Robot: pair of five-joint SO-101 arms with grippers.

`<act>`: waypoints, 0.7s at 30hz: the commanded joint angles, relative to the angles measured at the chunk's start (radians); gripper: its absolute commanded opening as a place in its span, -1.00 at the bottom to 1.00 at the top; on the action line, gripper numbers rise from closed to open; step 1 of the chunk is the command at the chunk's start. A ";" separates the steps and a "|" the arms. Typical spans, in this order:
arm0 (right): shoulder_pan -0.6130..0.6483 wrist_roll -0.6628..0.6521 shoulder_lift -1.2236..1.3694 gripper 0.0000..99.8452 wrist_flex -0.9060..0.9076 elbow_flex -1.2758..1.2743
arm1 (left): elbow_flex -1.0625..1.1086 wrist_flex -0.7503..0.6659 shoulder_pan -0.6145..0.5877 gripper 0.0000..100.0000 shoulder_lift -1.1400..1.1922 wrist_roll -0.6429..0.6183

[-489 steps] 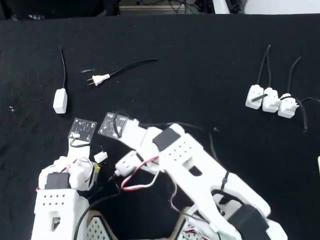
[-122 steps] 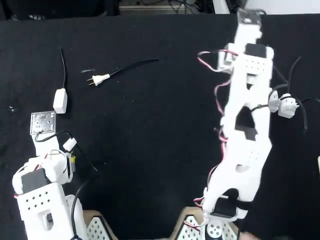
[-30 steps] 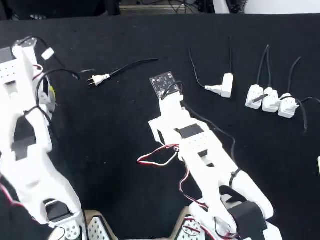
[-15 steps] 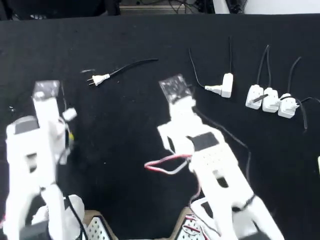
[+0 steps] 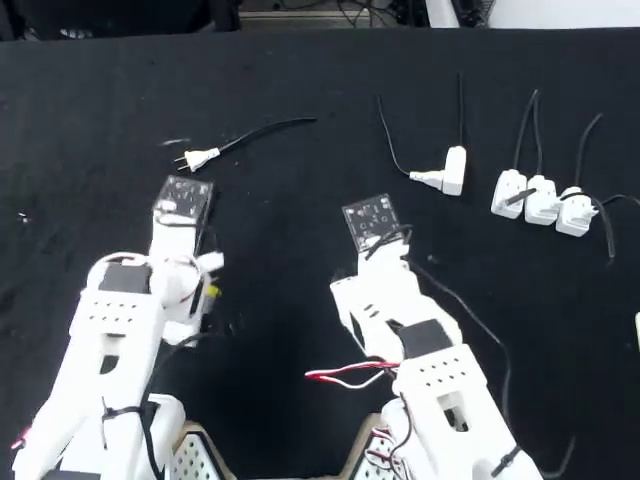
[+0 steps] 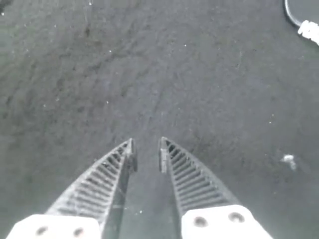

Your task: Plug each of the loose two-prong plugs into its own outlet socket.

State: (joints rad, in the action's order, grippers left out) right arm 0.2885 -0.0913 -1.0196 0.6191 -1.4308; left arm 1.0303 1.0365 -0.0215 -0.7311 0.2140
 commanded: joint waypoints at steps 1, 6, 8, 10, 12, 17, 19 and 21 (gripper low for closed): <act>-0.028 -0.025 -0.028 -0.85 -0.023 0.004 | -0.239 0.161 0.012 -0.61 -0.002 -0.015; -0.026 -0.025 -0.030 -0.85 -0.023 0.004 | -0.297 0.270 -0.189 -0.61 0.006 0.146; -0.025 -0.025 -0.033 -0.85 -0.023 0.004 | -0.222 0.224 -0.285 -0.61 0.008 0.278; -0.025 -0.025 -0.033 -0.85 -0.023 0.004 | -0.127 0.157 -0.363 -0.61 0.006 0.411; -0.023 -0.025 -0.033 -0.85 -0.023 0.004 | -0.030 0.081 -0.410 -0.61 0.006 0.502; -0.026 -0.025 -0.033 -0.86 -0.023 0.005 | 0.168 -0.167 -0.401 -0.61 0.006 0.454; -0.029 -0.021 -0.035 -0.86 -0.023 0.005 | 0.205 -0.204 -0.335 -0.61 -0.005 0.376; -0.029 -0.020 -0.035 -0.86 -0.023 0.005 | 0.194 -0.178 -0.231 -0.61 -0.006 0.273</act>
State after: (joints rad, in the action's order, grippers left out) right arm 0.2885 -0.1036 -1.0242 0.6176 -1.4308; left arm 1.2283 0.8815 -0.3989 -0.7265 0.6452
